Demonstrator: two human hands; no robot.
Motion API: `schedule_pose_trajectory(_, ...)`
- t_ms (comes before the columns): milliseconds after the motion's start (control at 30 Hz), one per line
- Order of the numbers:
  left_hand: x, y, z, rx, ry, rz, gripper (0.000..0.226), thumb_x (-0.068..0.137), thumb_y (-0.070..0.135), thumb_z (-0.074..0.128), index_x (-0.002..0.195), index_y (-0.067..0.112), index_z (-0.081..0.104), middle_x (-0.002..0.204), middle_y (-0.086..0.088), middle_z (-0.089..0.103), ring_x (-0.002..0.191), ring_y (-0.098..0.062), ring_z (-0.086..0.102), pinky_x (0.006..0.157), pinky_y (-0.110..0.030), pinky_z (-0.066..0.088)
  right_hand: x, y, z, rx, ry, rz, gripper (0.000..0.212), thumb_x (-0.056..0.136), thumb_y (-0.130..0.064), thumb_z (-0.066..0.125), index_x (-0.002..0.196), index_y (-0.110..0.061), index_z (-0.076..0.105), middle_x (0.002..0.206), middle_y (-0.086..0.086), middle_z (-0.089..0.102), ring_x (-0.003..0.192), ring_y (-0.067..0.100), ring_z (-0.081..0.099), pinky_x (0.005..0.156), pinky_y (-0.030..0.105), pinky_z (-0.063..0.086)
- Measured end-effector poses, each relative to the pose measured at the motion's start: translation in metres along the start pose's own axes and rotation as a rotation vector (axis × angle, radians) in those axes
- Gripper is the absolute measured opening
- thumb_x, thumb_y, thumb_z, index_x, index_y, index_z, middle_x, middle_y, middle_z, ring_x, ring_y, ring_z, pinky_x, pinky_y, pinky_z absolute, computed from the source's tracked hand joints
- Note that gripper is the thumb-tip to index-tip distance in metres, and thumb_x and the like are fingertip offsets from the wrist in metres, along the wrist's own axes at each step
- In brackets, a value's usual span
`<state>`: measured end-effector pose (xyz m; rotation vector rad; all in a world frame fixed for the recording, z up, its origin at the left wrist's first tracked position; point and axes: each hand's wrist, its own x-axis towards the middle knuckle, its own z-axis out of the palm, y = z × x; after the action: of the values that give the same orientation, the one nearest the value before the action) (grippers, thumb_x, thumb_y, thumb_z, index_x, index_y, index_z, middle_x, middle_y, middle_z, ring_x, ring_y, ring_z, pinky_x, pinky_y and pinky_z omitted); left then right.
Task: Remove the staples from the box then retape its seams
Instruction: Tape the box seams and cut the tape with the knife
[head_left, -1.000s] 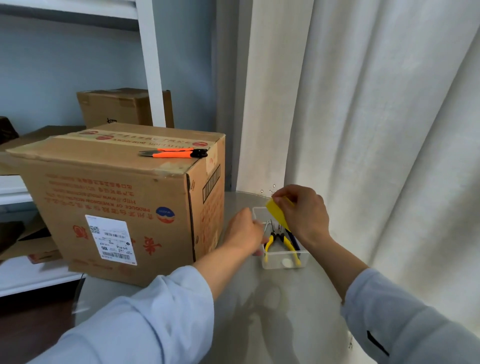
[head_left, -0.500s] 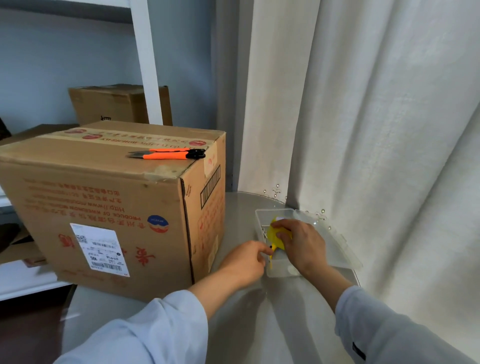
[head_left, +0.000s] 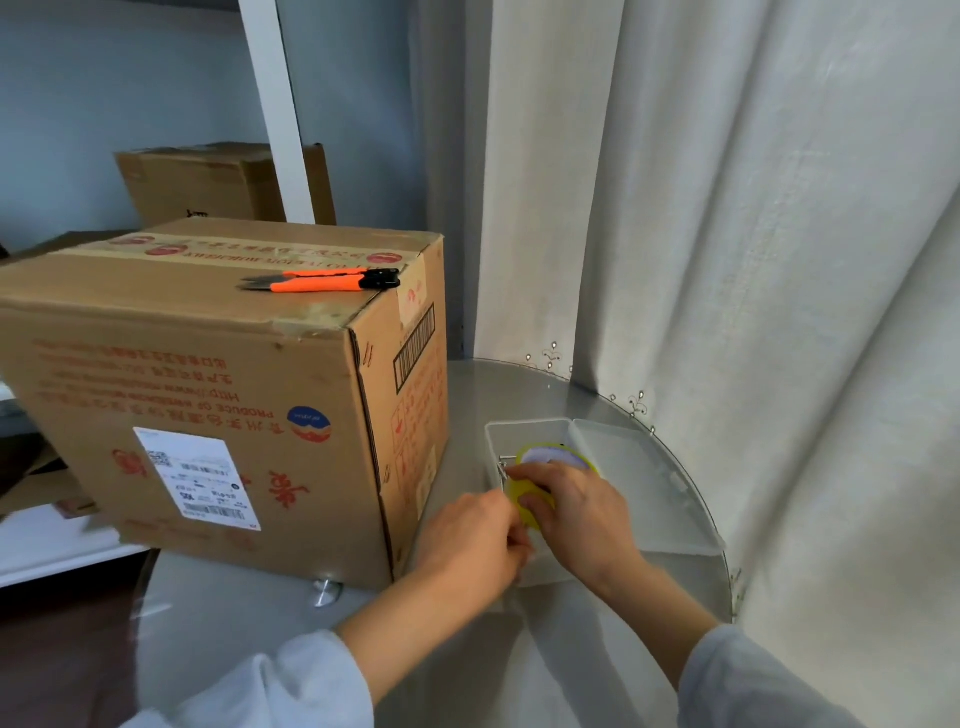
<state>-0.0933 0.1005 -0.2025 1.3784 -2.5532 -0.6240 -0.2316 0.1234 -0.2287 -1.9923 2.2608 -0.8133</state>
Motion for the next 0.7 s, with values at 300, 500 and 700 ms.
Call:
schedule_pose_trajectory(300, -0.007, -0.008, -0.016, -0.423, 0.08, -0.067, 0.015, 0.09, 0.021, 0.058, 0.087, 0.026, 0.044, 0.072, 0.0, 0.072, 0.064, -0.015, 0.07, 0.065, -0.035, 0.056, -0.009, -0.02, -0.008, -0.105, -0.227, 0.037, 0.076, 0.094, -0.03, 0.05, 0.151, -0.039, 0.0, 0.125, -0.002, 0.058, 0.113, 0.023, 0.055, 0.08, 0.034, 0.046)
schedule_pose_trajectory(500, -0.011, -0.003, -0.025, -0.308, 0.029, -0.08, 0.011, 0.089, 0.021, 0.055, 0.098, 0.027, 0.054, 0.1, -0.004, 0.067, 0.093, -0.023, 0.066, 0.079, -0.044, 0.056, 0.0, -0.026, -0.024, -0.197, -0.157, 0.042, 0.064, 0.098, -0.027, 0.044, 0.151, -0.036, 0.01, 0.137, -0.005, 0.049, 0.123, 0.019, 0.048, 0.085, 0.028, 0.039)
schedule_pose_trajectory(700, -0.029, -0.003, -0.041, -0.293, 0.027, -0.079, 0.017, 0.091, 0.019, 0.053, 0.104, 0.028, 0.057, 0.107, 0.0, 0.063, 0.098, -0.021, 0.064, 0.083, -0.044, 0.055, 0.013, -0.024, -0.016, -0.185, -0.232, 0.078, 0.066, 0.095, -0.026, 0.05, 0.151, -0.034, 0.016, 0.142, -0.001, 0.047, 0.127, 0.021, 0.047, 0.091, 0.029, 0.04)
